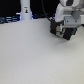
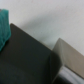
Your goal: Open the kcup holder, insert the kcup into the holder, and close the kcup holder
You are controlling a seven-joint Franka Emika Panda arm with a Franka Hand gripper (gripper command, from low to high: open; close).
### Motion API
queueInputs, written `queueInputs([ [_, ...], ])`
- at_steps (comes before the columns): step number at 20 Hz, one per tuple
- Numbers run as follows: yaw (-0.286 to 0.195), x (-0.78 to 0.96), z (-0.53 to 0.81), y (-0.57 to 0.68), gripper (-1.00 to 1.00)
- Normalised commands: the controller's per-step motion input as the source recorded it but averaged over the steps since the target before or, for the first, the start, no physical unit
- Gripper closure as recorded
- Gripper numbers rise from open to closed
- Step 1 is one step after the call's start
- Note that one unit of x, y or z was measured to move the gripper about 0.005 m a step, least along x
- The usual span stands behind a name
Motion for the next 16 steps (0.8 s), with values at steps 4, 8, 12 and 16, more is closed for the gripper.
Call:
queueInputs([
  [4, 0.046, -0.55, 0.01, 0.61, -1.00],
  [8, 0.043, -0.57, 0.01, 0.61, -1.00],
  [12, 0.042, -0.56, 0.01, 0.61, -1.00],
  [16, 0.029, -0.49, 0.10, 0.59, -1.00],
])
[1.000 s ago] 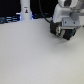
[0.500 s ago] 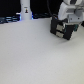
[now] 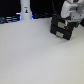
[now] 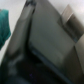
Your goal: Open the kcup holder, insert the kcup into the holder, and close the kcup holder
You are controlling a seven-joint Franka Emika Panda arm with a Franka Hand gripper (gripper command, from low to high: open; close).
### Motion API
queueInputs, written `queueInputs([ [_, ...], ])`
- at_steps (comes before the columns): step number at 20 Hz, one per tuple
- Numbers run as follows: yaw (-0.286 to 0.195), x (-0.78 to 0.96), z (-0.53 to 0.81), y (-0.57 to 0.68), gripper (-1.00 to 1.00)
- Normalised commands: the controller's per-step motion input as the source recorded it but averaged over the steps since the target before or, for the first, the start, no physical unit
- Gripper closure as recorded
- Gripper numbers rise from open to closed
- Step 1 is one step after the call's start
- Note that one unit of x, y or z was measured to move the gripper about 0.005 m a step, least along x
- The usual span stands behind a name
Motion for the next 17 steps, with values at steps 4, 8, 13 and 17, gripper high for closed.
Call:
queueInputs([
  [4, 0.002, -0.22, 0.51, 0.45, -1.00],
  [8, 0.033, -0.47, 0.15, 0.51, -1.00],
  [13, -0.001, 0.02, 0.56, 0.26, -1.00],
  [17, -0.001, 0.12, 0.61, 0.09, -1.00],
])
